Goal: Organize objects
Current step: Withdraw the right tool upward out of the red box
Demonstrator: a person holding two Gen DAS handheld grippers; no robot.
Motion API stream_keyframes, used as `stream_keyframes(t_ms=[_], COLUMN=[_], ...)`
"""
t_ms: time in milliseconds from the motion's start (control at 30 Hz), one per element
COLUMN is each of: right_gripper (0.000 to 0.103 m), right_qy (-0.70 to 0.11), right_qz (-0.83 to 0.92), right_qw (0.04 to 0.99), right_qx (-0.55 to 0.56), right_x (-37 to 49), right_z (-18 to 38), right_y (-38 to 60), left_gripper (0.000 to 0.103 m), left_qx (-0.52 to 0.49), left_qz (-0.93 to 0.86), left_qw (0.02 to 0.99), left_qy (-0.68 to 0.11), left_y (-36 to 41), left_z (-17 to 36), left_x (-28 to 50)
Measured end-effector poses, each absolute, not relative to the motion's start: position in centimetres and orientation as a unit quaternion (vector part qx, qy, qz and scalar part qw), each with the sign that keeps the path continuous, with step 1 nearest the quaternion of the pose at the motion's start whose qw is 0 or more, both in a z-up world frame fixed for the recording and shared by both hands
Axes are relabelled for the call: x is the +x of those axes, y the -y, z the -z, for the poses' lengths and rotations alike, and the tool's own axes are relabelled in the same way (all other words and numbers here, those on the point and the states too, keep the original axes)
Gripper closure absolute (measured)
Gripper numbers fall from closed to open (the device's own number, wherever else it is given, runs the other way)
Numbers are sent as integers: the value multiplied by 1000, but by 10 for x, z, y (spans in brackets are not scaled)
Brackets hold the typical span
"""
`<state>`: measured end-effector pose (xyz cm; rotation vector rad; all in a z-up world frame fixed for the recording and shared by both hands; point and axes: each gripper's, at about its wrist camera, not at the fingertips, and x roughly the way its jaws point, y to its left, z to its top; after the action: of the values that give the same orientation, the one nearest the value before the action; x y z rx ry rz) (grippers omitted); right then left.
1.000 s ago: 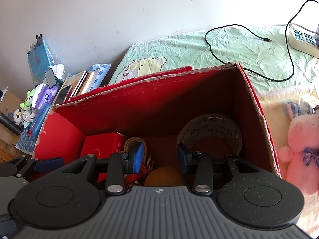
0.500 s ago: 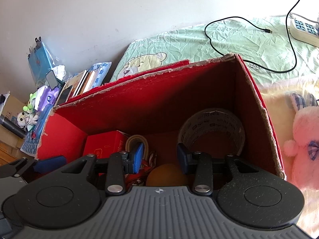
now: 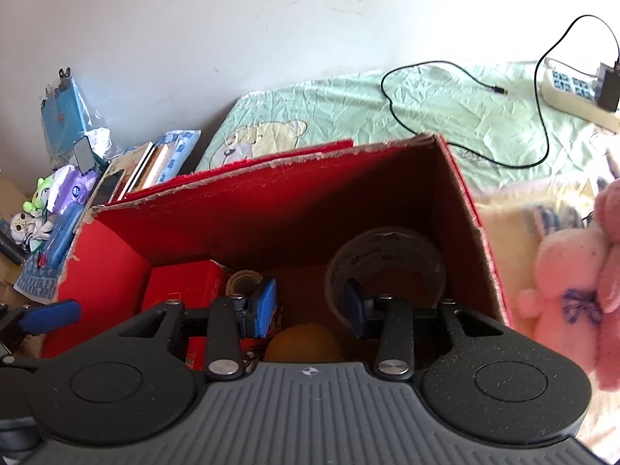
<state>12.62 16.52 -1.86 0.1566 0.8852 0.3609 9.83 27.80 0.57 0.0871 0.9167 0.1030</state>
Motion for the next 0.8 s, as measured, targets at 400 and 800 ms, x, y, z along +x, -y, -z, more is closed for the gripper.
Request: stream_keyframes(t_ms=[400,800], right_gripper=[51,41], right_qy=[-396,-374], right_qz=[-175,-181], right_qw=[900,908], right_qx=[57,53], right_x=[98,63], right_z=[-5,-26], right_y=[-158,-142], left_gripper=[6,5], left_qx=[41,52], left_qz=[-69,-104], left_qw=[905,900], left_qy=[-418,-420], left_y=[-273,-259], left_z=[-24,-39], left_x=[78,56])
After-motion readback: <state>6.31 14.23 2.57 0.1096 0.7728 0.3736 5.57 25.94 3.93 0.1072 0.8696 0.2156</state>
